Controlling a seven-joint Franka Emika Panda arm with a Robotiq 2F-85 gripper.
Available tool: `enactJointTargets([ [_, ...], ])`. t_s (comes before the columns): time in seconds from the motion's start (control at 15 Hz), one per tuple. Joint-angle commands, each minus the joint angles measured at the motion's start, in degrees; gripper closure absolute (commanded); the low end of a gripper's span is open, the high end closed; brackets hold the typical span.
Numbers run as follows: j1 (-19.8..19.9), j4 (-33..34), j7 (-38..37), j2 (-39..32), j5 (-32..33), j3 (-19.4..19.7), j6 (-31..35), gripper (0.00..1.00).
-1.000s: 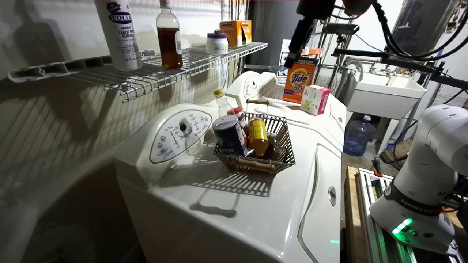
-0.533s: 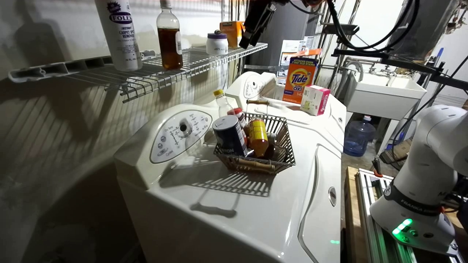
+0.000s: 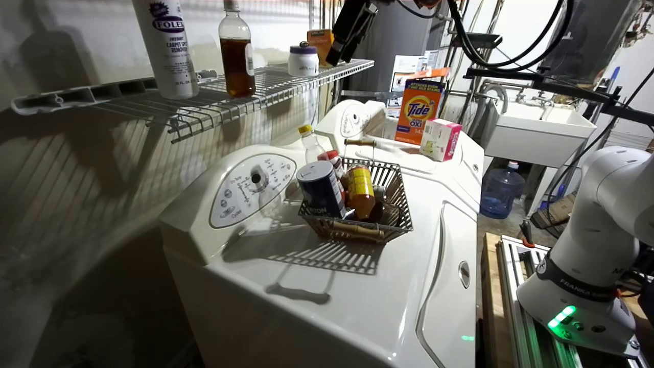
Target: Put the brown bottle from the bottom shelf into the basket.
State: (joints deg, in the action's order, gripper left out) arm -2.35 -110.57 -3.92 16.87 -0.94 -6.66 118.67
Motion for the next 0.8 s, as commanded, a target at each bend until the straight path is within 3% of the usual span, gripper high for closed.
enactJointTargets([
  [0.0, -0.01, 0.01, -2.68, -1.3, 0.12, 0.58, 4.09, 0.0],
  [0.27, -0.77, 1.74, -0.52, -4.5, -0.95, 1.06, 13.65, 0.0],
  [0.73, -1.26, 6.07, 3.37, -12.06, -1.06, 1.34, 23.98, 0.0],
])
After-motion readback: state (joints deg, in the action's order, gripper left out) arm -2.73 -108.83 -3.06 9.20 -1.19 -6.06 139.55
